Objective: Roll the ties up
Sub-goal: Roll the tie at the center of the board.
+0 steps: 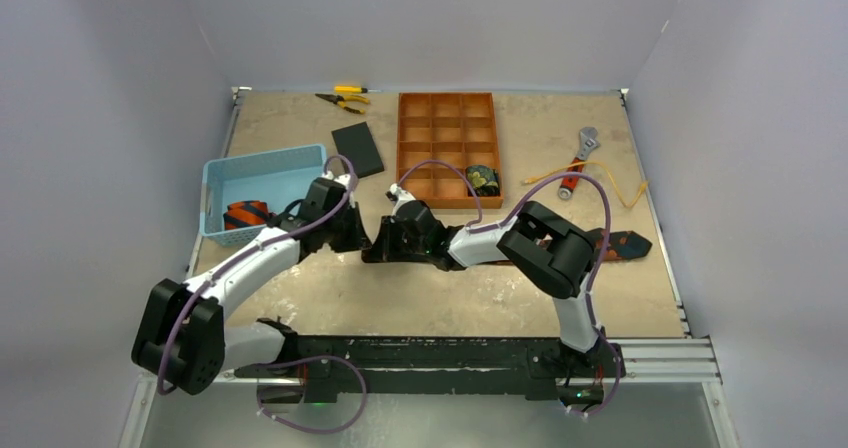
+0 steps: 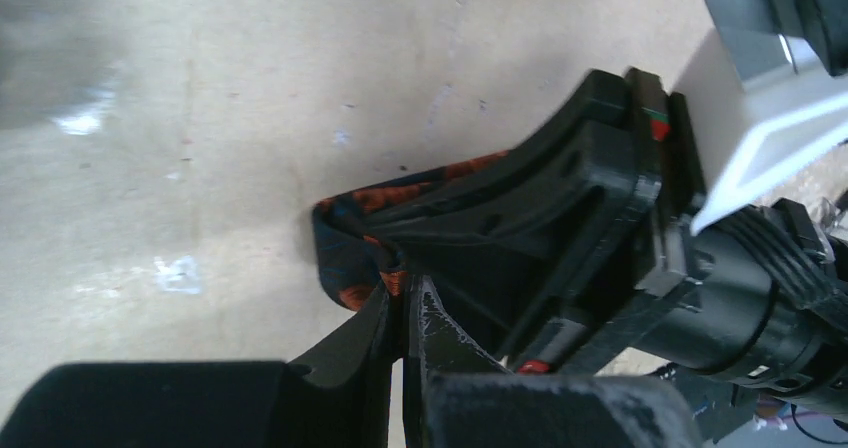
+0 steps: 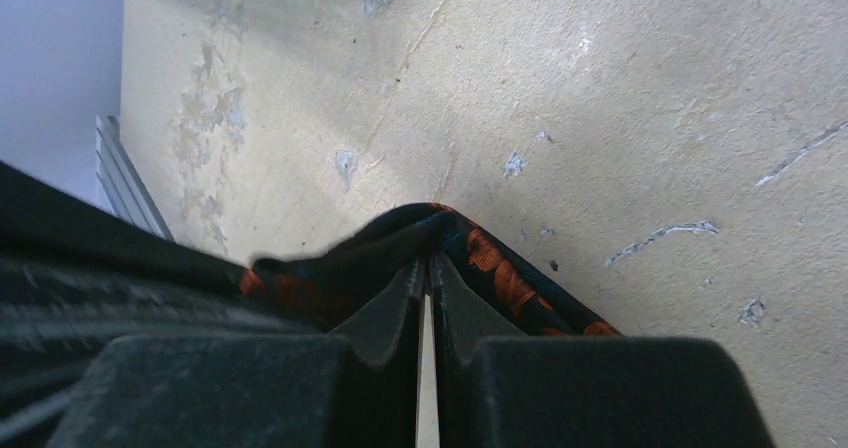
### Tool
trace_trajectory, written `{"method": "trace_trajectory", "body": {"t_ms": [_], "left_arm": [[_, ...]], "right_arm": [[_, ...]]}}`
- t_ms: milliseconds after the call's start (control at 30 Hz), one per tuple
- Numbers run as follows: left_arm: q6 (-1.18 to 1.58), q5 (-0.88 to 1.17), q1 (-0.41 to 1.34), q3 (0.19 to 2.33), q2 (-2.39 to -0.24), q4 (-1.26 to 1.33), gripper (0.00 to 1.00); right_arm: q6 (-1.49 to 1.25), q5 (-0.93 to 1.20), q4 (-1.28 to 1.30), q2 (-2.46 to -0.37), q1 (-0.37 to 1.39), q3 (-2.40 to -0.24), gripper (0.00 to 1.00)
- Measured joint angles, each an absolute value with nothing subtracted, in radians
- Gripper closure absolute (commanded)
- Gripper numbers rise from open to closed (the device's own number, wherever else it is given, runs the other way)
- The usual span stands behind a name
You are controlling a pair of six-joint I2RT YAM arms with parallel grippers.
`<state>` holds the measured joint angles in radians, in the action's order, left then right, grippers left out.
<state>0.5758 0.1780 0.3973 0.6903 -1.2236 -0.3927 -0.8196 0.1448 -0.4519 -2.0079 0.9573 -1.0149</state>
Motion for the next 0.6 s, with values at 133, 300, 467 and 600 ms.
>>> {"method": "trace_trajectory", "body": {"t_ms": [133, 300, 467, 600], "left_arm": [[0.599, 0.170, 0.465, 0.694, -1.264, -0.355, 1.00], [0.609, 0.122, 0.479, 0.694, -1.303, -0.339, 1.00], [0.610, 0.100, 0.488, 0.694, -1.336, -0.322, 1.00], [0.610, 0.094, 0.495, 0.694, -1.350, -0.312, 1.00]], "right_arm": [[-0.826, 0.150, -0.457, -2.012, 0.958, -1.016, 0.92], [-0.831, 0.147, -0.472, -2.009, 0.955, -1.005, 0.87], [-0.830, 0.118, -0.488, -1.974, 0.953, -0.958, 0.80], [-0.829, 0.093, -0.479, -1.950, 0.951, -0.940, 0.77]]}}
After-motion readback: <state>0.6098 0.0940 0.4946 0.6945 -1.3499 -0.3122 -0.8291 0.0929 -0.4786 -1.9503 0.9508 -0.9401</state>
